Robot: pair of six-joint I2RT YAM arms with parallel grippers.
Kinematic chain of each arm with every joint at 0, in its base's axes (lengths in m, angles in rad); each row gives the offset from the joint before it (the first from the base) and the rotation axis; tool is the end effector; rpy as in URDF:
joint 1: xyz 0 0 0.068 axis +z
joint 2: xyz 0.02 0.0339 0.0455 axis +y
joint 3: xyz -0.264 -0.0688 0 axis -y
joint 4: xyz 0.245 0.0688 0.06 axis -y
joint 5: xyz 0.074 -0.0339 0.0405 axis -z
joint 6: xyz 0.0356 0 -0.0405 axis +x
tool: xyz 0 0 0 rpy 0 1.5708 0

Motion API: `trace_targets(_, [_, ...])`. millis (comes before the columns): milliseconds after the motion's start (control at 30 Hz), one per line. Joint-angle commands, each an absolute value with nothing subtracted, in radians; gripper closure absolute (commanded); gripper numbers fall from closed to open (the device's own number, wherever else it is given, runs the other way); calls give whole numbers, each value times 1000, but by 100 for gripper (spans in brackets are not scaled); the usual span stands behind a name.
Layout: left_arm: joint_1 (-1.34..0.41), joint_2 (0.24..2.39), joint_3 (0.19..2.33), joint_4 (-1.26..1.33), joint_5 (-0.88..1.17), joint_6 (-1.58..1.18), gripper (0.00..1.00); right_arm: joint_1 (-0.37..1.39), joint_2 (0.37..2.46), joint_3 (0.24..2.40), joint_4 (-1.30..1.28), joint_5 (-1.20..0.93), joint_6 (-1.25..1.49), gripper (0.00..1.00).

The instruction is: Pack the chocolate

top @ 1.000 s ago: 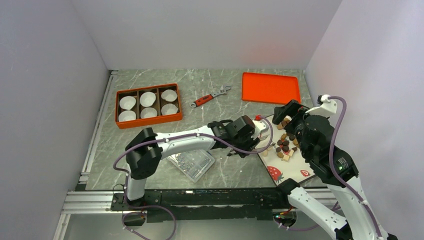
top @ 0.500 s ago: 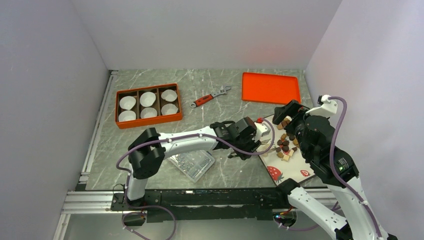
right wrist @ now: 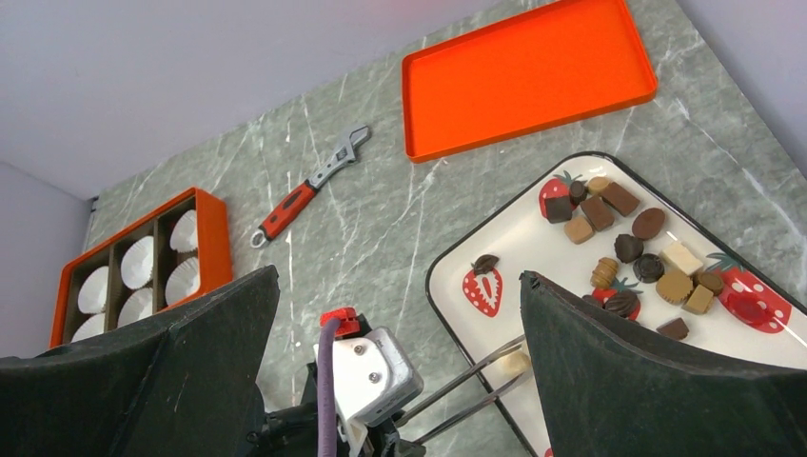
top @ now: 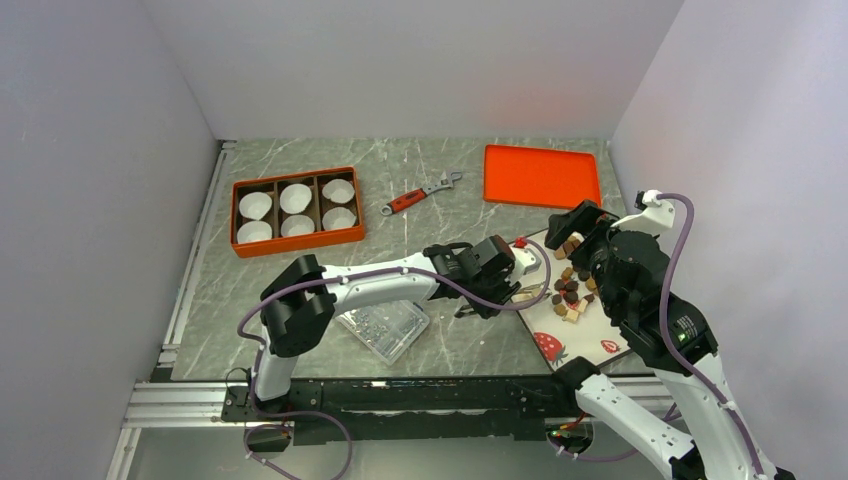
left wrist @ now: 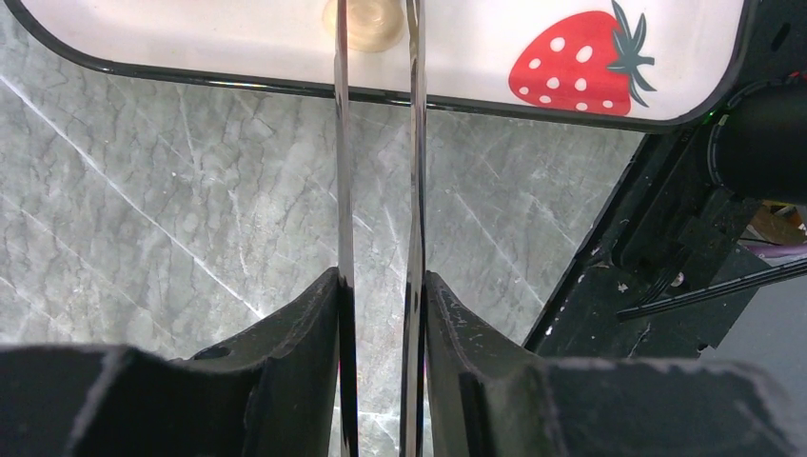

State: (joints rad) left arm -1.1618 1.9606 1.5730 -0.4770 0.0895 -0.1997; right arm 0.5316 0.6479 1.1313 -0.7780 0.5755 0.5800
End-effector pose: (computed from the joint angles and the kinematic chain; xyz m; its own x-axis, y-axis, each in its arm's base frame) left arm 0.1724 -0.4058 0.2374 -0.4824 0.6162 -0.6226 0.8583 0.4745 -0.1954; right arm 0.0942 0.0329 0.4097 -0.1964 0.4179 -0.8870 0.1570 0.9064 0.3922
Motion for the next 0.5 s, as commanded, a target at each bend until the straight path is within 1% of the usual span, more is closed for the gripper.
trace_targets(0, [-1168,1928,1626,-456,69,-194,72,528,653,1150,-766,573,580,0])
trace_targets(133, [-1153,1871,1616,-429,68,-208,72,529,656,1156,-763,566,580,0])
trace_targets(467, [-1053,1687,1500,-370,71,-257,72,529,658,1155,-746,556,571,0])
